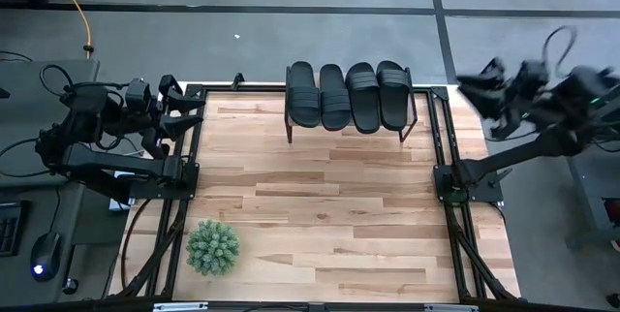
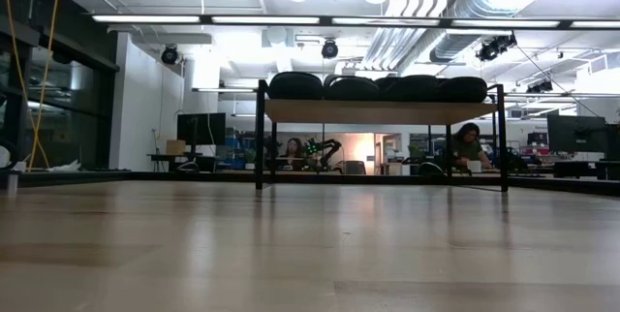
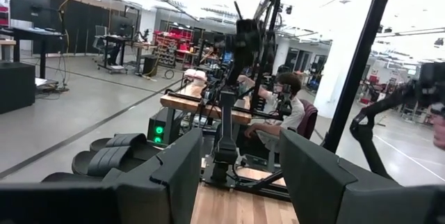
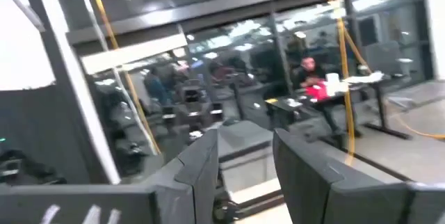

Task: Pick and place slides into the shelf
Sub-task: Return to Home Position

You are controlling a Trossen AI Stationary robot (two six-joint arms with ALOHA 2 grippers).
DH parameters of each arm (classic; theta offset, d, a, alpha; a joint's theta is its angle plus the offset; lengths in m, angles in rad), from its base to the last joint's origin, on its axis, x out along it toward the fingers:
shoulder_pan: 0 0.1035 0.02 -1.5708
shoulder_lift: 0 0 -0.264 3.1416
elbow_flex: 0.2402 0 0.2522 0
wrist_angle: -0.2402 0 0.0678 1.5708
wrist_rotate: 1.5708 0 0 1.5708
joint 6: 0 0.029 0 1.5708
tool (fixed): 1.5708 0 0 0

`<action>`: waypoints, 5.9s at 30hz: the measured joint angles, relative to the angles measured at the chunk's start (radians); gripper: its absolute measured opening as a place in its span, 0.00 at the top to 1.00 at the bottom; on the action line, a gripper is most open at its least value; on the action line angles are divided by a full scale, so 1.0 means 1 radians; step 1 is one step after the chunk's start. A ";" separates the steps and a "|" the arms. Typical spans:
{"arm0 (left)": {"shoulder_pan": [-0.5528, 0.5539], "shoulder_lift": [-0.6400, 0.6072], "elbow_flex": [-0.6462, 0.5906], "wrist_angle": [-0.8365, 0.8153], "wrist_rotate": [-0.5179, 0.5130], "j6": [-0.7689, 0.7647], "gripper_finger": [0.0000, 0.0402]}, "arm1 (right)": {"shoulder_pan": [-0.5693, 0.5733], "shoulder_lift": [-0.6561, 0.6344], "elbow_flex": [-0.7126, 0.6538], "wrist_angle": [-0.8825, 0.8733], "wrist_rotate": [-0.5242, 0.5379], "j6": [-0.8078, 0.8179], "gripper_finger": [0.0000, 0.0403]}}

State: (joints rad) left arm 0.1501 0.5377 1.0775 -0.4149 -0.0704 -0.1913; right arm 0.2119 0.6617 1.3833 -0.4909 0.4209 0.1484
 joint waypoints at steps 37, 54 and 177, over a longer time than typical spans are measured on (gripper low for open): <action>0.000 -0.161 -0.364 0.239 -0.001 -0.120 0.56 | 0.000 -0.260 -1.167 1.410 -0.055 0.060 0.68; 0.000 -0.337 -0.533 0.233 -0.019 -0.139 0.56 | 0.000 -0.263 -1.374 1.662 -0.055 0.078 0.68; 0.000 -0.516 -1.068 0.447 0.190 0.005 0.56 | -0.002 -0.263 -1.376 0.802 -0.196 -0.001 0.68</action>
State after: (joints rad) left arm 0.1497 0.0217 0.0097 0.0322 0.1194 -0.1860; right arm 0.2104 0.3988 0.0074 0.3113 0.2245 0.1474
